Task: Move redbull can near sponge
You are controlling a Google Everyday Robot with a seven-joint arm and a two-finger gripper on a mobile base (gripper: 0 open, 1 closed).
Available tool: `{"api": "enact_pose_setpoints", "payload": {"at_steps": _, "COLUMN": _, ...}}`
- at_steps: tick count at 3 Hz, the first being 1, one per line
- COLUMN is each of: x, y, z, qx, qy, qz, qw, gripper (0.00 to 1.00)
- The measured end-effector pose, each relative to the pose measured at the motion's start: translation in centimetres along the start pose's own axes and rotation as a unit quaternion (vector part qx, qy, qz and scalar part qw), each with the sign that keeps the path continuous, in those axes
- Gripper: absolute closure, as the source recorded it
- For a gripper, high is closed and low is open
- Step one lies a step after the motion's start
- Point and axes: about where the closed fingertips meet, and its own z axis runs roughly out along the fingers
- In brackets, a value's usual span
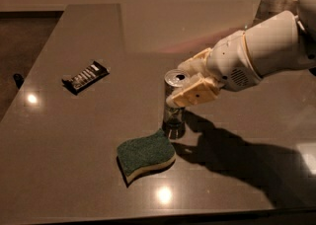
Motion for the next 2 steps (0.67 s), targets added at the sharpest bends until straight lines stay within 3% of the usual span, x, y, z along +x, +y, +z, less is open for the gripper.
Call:
{"api": "enact_pose_setpoints", "payload": {"at_steps": 1, "x": -0.17, "y": 0.07, "z": 0.03, "qx": 0.000, "qy": 0.001, "qz": -0.002, "qw": 1.0000, "gripper": 0.00}}
{"api": "enact_pose_setpoints", "payload": {"at_steps": 2, "x": -0.17, "y": 0.07, "z": 0.03, "qx": 0.000, "qy": 0.001, "qz": -0.002, "qw": 1.0000, "gripper": 0.00}}
